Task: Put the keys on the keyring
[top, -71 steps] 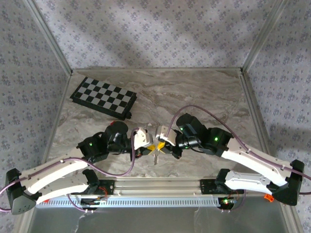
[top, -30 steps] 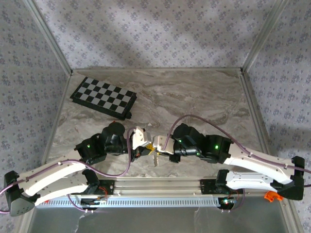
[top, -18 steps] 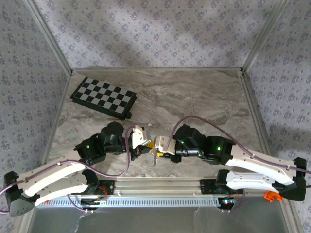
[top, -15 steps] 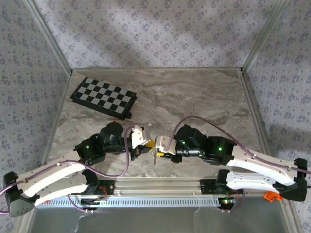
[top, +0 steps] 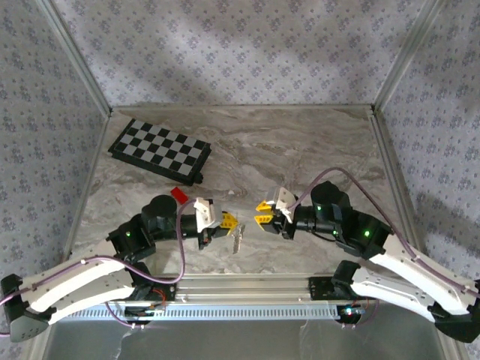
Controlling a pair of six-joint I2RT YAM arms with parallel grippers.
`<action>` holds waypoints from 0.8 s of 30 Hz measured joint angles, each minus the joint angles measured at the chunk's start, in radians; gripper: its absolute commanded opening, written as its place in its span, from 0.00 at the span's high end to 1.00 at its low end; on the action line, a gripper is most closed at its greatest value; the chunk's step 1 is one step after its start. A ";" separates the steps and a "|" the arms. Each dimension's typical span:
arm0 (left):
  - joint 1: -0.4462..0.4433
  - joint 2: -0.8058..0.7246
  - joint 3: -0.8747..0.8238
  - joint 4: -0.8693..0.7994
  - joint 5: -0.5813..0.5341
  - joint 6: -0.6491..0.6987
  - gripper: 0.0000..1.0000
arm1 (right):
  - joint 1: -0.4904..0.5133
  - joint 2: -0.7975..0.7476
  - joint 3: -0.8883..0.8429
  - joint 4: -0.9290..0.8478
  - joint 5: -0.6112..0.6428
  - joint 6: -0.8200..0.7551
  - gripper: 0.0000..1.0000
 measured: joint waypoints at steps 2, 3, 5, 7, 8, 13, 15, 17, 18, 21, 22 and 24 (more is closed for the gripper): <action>0.000 -0.004 0.000 0.013 0.006 0.000 1.00 | -0.014 0.018 0.000 0.025 -0.044 0.017 0.69; 0.000 -0.005 0.000 0.017 0.010 0.000 1.00 | -0.016 0.031 0.000 0.033 -0.065 0.026 0.67; 0.000 -0.006 0.000 0.026 0.018 0.000 1.00 | -0.016 0.050 0.000 0.044 -0.102 0.037 0.66; 0.000 -0.006 0.000 0.030 0.022 0.000 1.00 | -0.016 0.065 0.000 0.057 -0.133 0.044 0.65; 0.000 -0.006 -0.001 0.031 0.024 0.000 1.00 | -0.015 0.071 0.000 0.060 -0.146 0.048 0.65; 0.000 -0.006 -0.001 0.031 0.031 0.000 1.00 | -0.015 0.087 0.000 0.070 -0.189 0.055 0.68; 0.000 -0.006 -0.001 0.031 0.035 0.000 1.00 | -0.015 0.094 0.000 0.074 -0.202 0.055 0.69; 0.000 -0.006 -0.001 0.031 0.039 0.000 1.00 | -0.015 0.102 0.000 0.074 -0.209 0.055 0.69; 0.000 -0.006 -0.001 0.031 0.040 0.000 1.00 | -0.015 0.106 0.000 0.075 -0.211 0.055 0.69; 0.000 -0.006 -0.001 0.031 0.046 0.000 1.00 | -0.015 0.119 0.000 0.077 -0.218 0.055 0.70; 0.000 -0.006 -0.001 0.031 0.046 0.000 1.00 | -0.015 0.122 0.000 0.077 -0.221 0.055 0.70; 0.000 -0.006 -0.001 0.031 0.047 0.000 1.00 | -0.015 0.129 0.000 0.077 -0.230 0.055 0.70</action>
